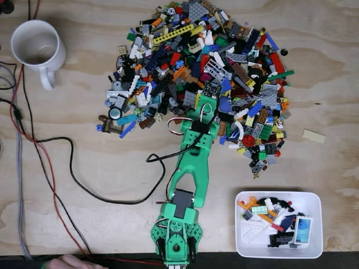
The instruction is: Find the closest Lego and put it in the bin.
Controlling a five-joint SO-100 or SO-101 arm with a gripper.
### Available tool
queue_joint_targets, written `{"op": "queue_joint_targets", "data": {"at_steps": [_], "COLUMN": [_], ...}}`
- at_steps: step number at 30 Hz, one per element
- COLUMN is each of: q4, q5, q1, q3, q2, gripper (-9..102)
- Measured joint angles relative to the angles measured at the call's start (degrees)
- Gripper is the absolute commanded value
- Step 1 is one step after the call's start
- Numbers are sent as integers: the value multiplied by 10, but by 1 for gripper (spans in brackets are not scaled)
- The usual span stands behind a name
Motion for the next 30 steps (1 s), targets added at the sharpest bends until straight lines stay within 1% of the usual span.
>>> {"op": "queue_joint_targets", "data": {"at_steps": [11, 22, 30], "q4": [1, 10, 26], "q5": [-6, -5, -4], "q1": [0, -17, -17], "q3": [-1, -47, -47], "q2": [-20, -48, -49], "gripper": [19, 17, 10]}}
